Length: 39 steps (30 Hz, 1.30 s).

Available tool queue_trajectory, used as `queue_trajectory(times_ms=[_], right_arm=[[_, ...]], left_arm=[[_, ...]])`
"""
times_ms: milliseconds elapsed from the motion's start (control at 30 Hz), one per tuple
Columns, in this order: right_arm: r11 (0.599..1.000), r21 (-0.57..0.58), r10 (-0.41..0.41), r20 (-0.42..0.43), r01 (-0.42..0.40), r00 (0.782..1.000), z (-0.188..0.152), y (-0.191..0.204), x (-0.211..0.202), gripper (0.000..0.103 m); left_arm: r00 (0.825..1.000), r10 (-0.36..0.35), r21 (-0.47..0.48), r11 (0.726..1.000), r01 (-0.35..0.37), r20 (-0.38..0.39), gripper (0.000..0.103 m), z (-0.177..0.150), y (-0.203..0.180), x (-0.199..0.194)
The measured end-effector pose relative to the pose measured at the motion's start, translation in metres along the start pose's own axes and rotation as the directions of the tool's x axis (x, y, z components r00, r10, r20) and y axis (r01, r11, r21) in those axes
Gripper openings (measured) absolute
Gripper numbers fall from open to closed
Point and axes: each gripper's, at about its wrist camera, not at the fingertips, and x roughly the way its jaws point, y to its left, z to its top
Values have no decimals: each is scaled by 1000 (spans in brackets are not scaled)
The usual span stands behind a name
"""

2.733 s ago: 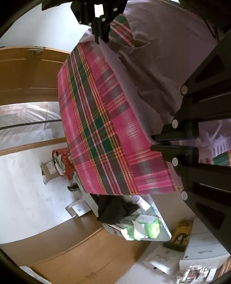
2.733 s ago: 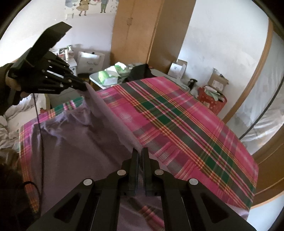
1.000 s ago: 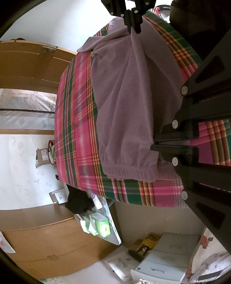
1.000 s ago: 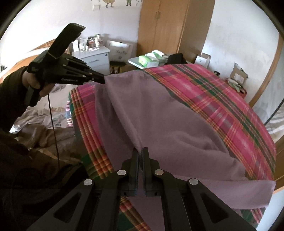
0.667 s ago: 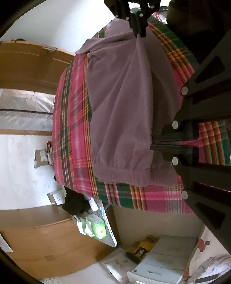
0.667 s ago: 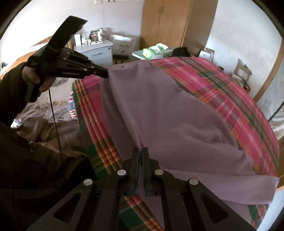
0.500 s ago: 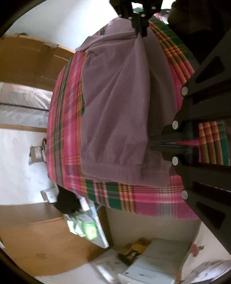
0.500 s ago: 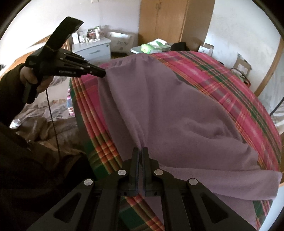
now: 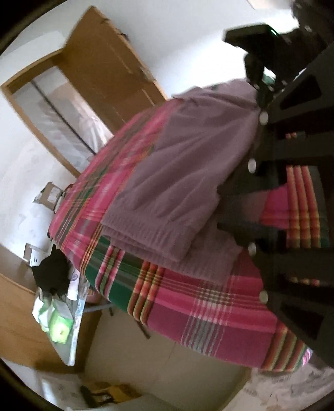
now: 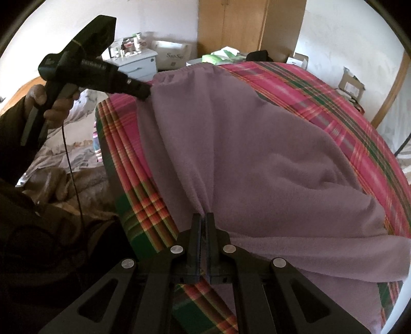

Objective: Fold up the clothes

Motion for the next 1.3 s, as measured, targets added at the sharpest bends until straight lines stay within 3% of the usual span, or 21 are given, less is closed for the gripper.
queue_trajectory(times_ms=[100,200,333,567,700,833,967,1067,1200,1300], right_arm=[[1000,9,4,1,-4,1000,0,-2,0,3],[1000,12,6,-2,-6,1000,-1,-2,1,3],[1000,18,12,-1,-12,1000,-3,-3,2,3],[999,29,21,4,-21,1000,-4,-5,3,3],[999,35,26,8,-26,1000,-5,-6,2,3],[999,40,31,9,-32,999,-5,-7,3,3],[998,47,40,12,-41,999,-4,-9,4,3],[998,54,44,16,-45,999,-6,-9,4,3],[997,62,48,21,-49,999,-6,-11,4,2],[997,64,50,25,-51,998,-6,-11,5,2]], left_arm=[[994,-94,-89,991,98,48,34,5,11,-2],[983,-157,-195,966,172,89,40,8,28,0],[980,-174,-301,933,196,97,40,12,43,9],[981,-158,-386,903,190,114,40,17,47,14],[984,-88,-394,908,143,156,40,15,49,5],[982,-75,-437,888,143,171,40,16,56,5],[984,-50,-450,884,123,169,40,17,52,3],[986,-45,-445,889,113,160,40,17,47,4],[982,-109,-454,875,168,153,40,13,41,7],[980,-104,-450,877,169,167,37,15,41,8]])
